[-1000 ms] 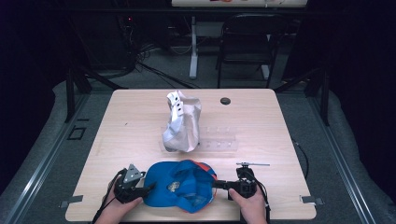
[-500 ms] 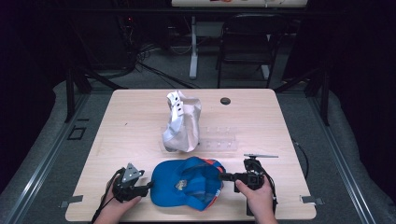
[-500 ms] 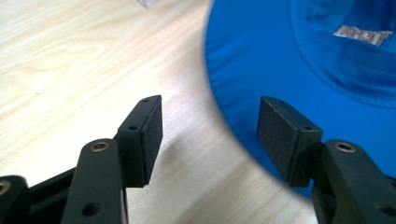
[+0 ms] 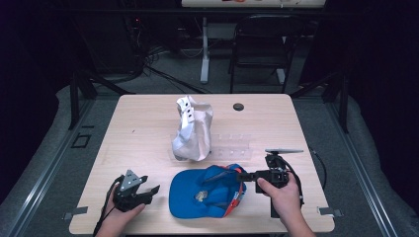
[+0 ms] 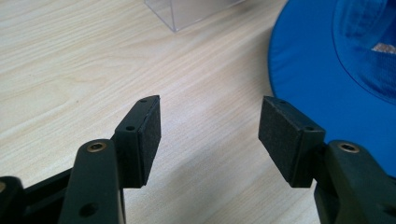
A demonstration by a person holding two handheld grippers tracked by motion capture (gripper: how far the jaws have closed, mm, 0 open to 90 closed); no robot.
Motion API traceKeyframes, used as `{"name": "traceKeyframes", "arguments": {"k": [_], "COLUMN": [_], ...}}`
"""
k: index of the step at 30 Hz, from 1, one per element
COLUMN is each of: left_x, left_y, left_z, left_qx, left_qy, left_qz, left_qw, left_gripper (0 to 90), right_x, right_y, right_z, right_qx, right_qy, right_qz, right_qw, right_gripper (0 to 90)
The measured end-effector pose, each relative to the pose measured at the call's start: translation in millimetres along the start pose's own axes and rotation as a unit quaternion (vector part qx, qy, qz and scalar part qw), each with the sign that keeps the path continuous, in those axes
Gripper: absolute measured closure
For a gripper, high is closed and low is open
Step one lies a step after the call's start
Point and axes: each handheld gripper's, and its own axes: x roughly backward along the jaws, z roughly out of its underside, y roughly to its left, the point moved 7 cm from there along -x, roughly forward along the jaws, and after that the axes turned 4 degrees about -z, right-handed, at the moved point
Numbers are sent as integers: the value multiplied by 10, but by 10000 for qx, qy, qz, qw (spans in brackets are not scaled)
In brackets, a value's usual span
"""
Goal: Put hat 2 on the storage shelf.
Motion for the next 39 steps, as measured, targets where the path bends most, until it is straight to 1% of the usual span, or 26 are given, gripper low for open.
{"name": "traceKeyframes", "arguments": {"k": [2,3,4,5,6,8,9,10,11,14,15,17,18,21,22,23,25,26,27,28,30,31,33,39], "left_x": [17,15,20,18,19,18,13,13,9,7,8,5,6,6,6,8,10,11,11,10,9,10,10,10], "left_y": [21,28,40,48,61,73,77,80,84,82,83,87,88,91,92,94,94,95,95,96,95,96,95,96], "left_z": [-4,-5,-2,1,8,23,27,31,32,36,35,35,37,36,36,36,36,36,36,37,38,38,38,41], "left_qx": [6,12,-11,26,35,82,84,92,91,107,105,115,133,159,159,148,158,150,151,146,143,140,141,130], "left_qy": [5,-50,-40,-47,-12,60,63,83,75,94,90,64,73,49,47,48,42,43,45,48,56,56,54,63], "left_qz": [3,-21,-66,-107,-110,-116,-107,-109,-82,-59,-61,-64,-75,-74,-71,-68,-64,-58,-58,-59,-56,-54,-53,-63], "left_qw": [10000,10000,10000,9999,9999,9999,9999,9999,9999,9999,9999,9999,9999,9998,9998,9999,9998,9999,9999,9999,9999,9999,9999,9999], "left_gripper": [398,399,398,399,398,399,399,402,403,408,408,409,409,409,409,410,411,411,411,411,411,411,411,411], "right_x": [31,53,70,78,96,117,131,137,150,184,195,206,227,252,258,266,288,294,315,328,351,368,388,466], "right_y": [28,32,47,58,72,95,107,127,137,189,207,254,277,353,383,410,463,496,514,540,588,606,644,713], "right_z": [-34,-46,-59,-75,-86,-114,-126,-140,-152,-189,-203,-236,-247,-285,-299,-314,-339,-359,-370,-389,-428,-442,-472,-548], "right_qx": [-166,-185,-278,-364,-419,-495,-518,-603,-604,-714,-750,-893,-908,-944,-994,-984,-995,-1038,-979,-984,-964,-923,-876,-754], "right_qy": [15,92,137,141,223,296,354,350,422,509,525,470,528,512,485,471,470,414,469,446,367,383,326,250], "right_qz": [-73,-112,-166,-207,-248,-279,-326,-348,-389,-518,-574,-642,-713,-844,-855,-915,-952,-958,-976,-970,-946,-929,-892,-821], "right_qw": [9998,9997,9994,9990,9986,9979,9975,9970,9965,9948,9941,9928,9919,9906,9902,9898,9894,9891,9893,9894,9902,9906,9916,9935], "right_gripper": [792,792,792,792,792,792,792,792,792,792,792,792,792,792,792,793,793,793,792,793,793,793,792,792]}}
